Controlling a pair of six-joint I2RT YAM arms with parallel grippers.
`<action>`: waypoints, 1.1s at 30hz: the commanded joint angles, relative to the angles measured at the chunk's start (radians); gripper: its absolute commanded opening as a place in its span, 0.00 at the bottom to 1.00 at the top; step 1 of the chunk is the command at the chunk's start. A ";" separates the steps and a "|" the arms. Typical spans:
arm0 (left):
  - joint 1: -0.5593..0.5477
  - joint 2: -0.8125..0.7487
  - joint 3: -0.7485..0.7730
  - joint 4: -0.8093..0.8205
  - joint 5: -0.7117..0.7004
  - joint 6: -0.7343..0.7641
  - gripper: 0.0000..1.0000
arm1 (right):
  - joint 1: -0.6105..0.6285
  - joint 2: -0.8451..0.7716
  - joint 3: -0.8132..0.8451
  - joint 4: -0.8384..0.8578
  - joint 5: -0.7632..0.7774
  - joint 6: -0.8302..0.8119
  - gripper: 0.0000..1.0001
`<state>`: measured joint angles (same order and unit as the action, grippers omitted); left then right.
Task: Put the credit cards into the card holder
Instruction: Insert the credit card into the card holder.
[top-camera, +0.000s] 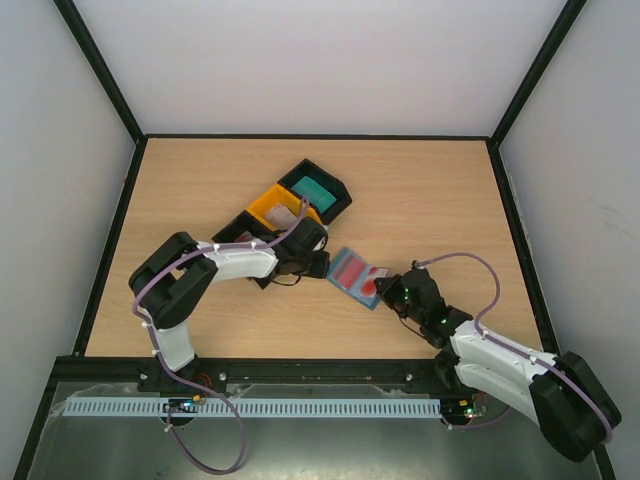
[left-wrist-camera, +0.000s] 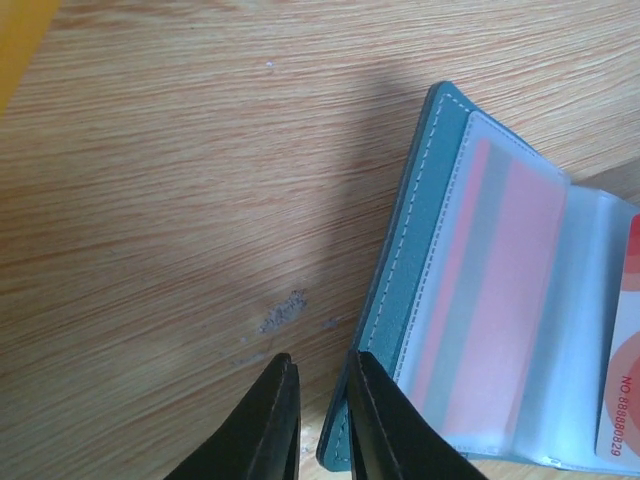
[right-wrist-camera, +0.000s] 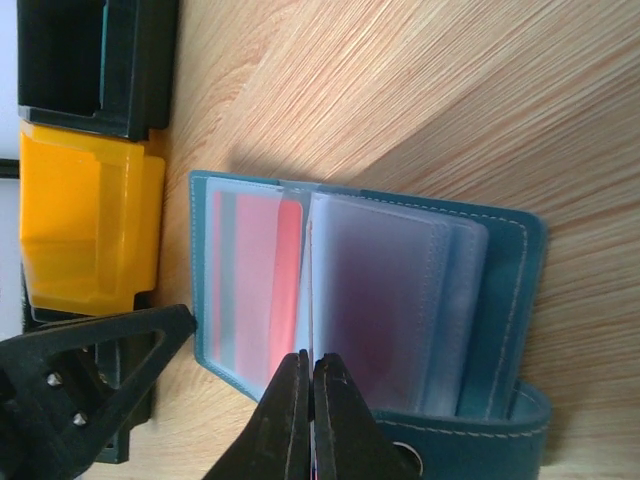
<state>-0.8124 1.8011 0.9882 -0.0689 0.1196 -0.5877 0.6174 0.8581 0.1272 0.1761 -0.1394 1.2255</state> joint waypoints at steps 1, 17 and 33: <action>0.001 0.018 0.002 0.026 -0.028 0.011 0.15 | 0.002 0.036 -0.030 0.170 0.003 0.037 0.02; -0.029 0.018 -0.059 0.048 0.065 -0.036 0.08 | 0.002 0.242 -0.040 0.348 0.012 0.051 0.02; -0.040 0.015 -0.075 0.052 0.071 -0.044 0.07 | 0.002 0.433 -0.040 0.486 -0.047 0.027 0.02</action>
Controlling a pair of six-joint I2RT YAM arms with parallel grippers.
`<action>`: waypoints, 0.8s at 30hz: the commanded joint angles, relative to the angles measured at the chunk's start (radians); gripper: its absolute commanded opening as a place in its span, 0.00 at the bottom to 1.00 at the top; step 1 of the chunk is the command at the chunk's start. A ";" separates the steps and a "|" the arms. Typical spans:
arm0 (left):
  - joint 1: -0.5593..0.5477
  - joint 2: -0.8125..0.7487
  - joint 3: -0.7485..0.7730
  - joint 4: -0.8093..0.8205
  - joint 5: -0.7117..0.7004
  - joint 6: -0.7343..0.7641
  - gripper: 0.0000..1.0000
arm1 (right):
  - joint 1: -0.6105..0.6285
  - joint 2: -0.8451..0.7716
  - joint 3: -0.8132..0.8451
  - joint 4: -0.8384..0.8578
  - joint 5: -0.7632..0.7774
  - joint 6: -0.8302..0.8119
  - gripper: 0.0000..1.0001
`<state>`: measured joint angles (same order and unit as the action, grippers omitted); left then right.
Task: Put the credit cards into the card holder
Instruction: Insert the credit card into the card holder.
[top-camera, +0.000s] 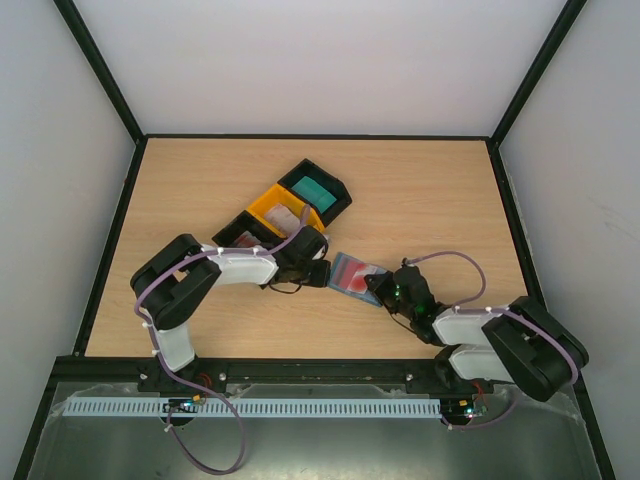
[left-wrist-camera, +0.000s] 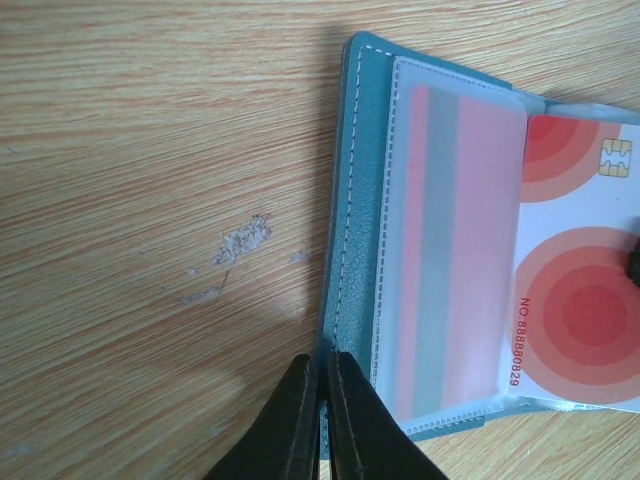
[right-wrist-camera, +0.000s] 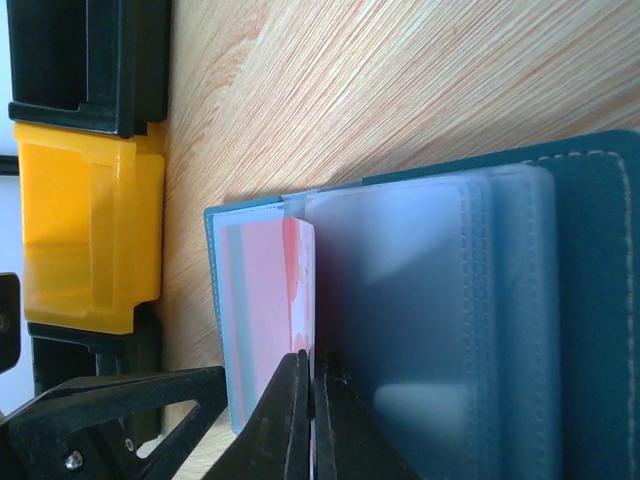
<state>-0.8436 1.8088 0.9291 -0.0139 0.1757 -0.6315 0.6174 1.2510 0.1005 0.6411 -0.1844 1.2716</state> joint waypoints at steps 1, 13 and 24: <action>-0.008 0.006 -0.016 -0.003 0.015 0.000 0.07 | 0.002 0.048 -0.011 0.026 -0.006 -0.022 0.02; -0.009 0.006 -0.008 -0.005 0.038 -0.006 0.07 | 0.000 0.197 0.000 0.103 -0.048 -0.094 0.03; -0.009 0.010 -0.003 -0.008 0.053 -0.003 0.07 | 0.008 0.345 0.020 0.239 -0.106 -0.066 0.04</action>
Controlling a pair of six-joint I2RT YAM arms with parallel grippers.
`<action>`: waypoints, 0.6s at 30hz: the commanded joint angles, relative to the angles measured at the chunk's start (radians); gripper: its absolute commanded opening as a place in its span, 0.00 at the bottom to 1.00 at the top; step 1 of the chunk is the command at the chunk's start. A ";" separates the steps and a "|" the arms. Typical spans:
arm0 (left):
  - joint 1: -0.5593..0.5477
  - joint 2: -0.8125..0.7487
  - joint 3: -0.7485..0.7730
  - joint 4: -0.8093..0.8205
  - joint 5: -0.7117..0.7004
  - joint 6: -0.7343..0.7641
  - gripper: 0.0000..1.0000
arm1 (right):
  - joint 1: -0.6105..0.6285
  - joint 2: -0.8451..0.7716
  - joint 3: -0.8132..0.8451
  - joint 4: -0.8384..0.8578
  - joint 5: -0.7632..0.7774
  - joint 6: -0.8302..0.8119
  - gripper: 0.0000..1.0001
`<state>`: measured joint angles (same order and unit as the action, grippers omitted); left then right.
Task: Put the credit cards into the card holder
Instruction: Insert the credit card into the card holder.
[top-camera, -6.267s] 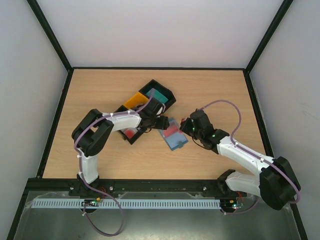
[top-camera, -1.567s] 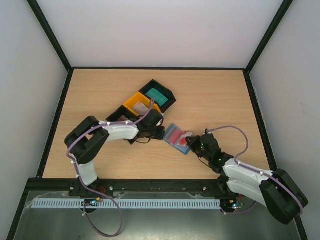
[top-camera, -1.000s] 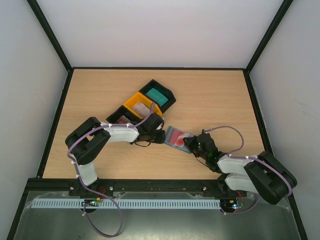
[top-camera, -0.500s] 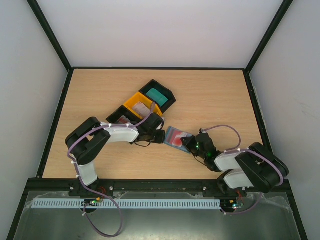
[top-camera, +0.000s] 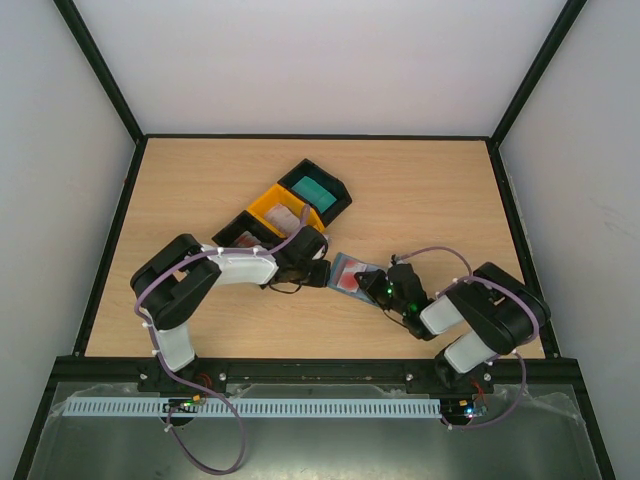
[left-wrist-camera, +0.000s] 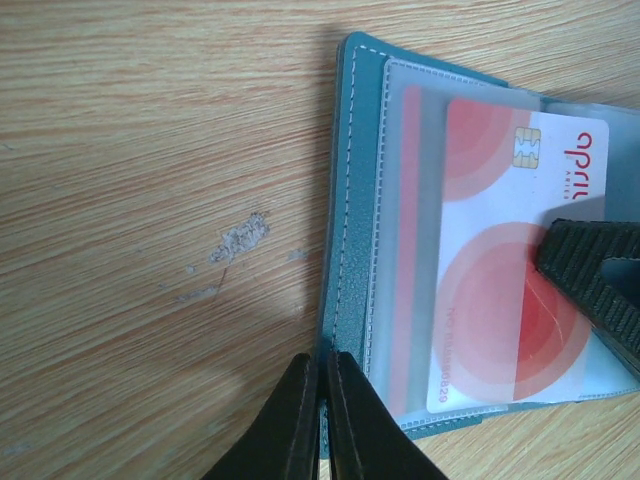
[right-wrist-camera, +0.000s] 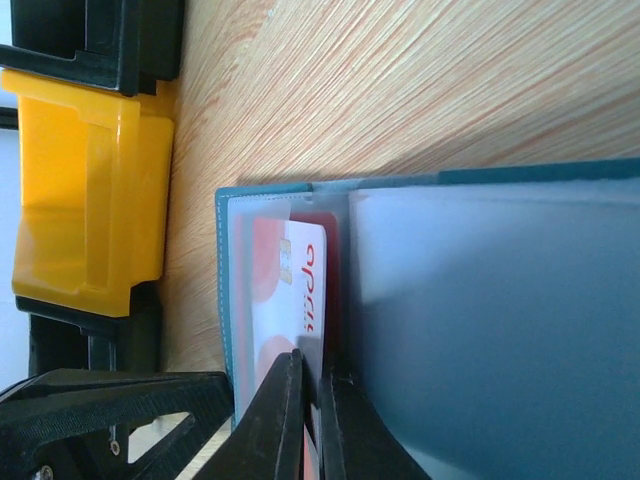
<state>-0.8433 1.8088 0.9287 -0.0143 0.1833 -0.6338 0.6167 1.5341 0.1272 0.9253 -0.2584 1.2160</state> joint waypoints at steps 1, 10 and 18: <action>-0.009 0.011 -0.002 -0.007 0.046 0.001 0.07 | 0.011 0.066 -0.004 -0.040 -0.034 -0.007 0.05; -0.008 0.005 -0.001 -0.008 0.056 0.014 0.07 | 0.014 -0.029 0.010 -0.188 0.024 -0.016 0.21; -0.010 0.017 0.001 0.015 0.093 0.023 0.07 | 0.036 -0.038 0.080 -0.319 0.071 -0.041 0.26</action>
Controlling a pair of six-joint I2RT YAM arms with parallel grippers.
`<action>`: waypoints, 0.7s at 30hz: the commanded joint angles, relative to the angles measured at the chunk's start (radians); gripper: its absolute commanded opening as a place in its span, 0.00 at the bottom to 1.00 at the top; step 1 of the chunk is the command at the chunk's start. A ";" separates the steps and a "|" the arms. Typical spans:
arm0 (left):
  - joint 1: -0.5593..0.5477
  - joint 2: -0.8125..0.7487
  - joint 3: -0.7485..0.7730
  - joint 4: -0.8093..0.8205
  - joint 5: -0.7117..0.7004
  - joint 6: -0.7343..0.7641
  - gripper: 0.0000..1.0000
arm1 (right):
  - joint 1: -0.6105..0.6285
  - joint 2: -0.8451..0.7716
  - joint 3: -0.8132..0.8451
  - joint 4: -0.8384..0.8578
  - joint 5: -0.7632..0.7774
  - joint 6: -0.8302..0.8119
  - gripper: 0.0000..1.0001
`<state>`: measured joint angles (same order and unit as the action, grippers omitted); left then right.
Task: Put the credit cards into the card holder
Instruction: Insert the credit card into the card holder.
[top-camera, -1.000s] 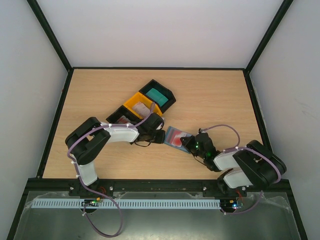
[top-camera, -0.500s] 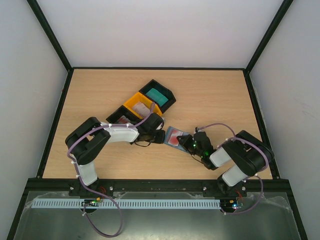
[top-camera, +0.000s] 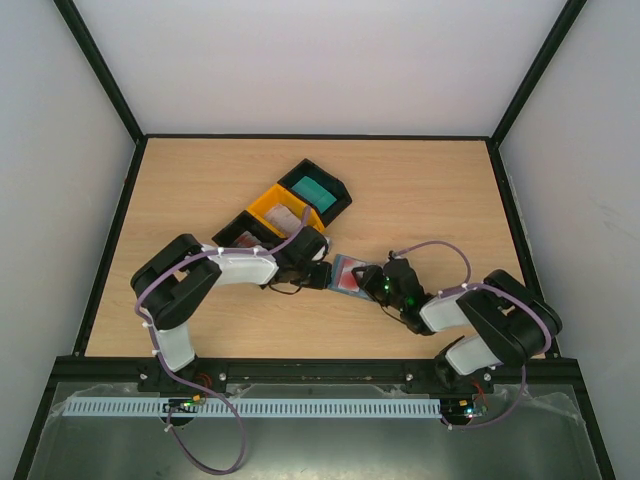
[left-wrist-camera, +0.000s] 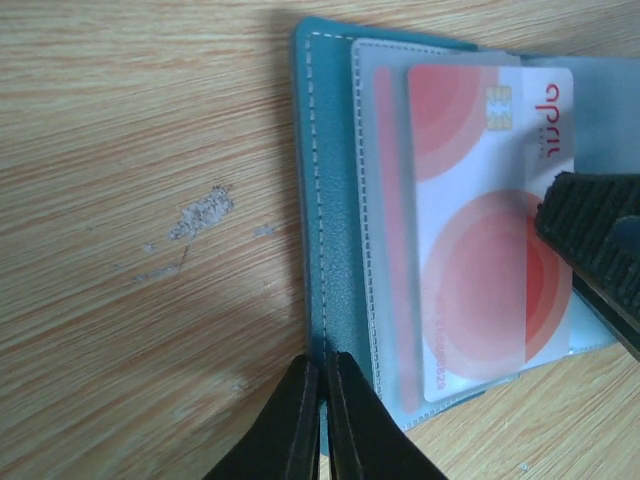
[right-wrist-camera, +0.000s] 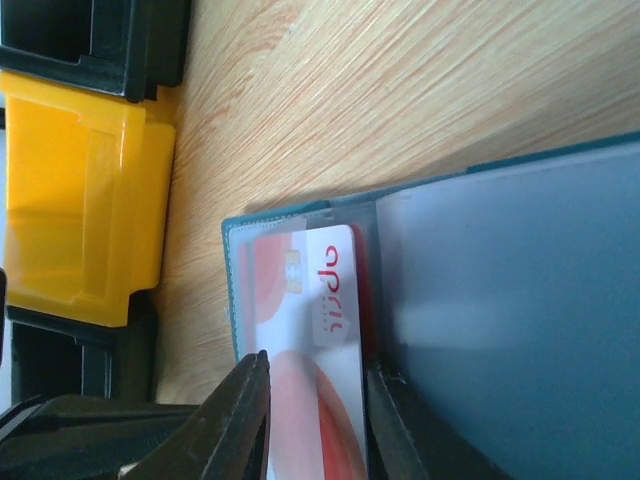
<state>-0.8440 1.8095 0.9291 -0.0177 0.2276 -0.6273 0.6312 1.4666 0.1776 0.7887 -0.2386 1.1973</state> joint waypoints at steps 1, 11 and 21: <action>-0.009 0.018 0.000 0.024 0.056 0.020 0.07 | 0.029 0.037 0.043 -0.196 0.057 -0.023 0.25; -0.012 0.004 0.009 -0.014 0.057 0.047 0.09 | 0.074 0.014 0.120 -0.352 0.144 -0.037 0.34; -0.010 -0.099 0.024 -0.100 -0.045 0.040 0.30 | 0.073 -0.356 0.211 -0.811 0.373 -0.141 0.67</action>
<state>-0.8509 1.7889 0.9379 -0.0608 0.2405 -0.5865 0.7006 1.2182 0.3283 0.2569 -0.0135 1.1225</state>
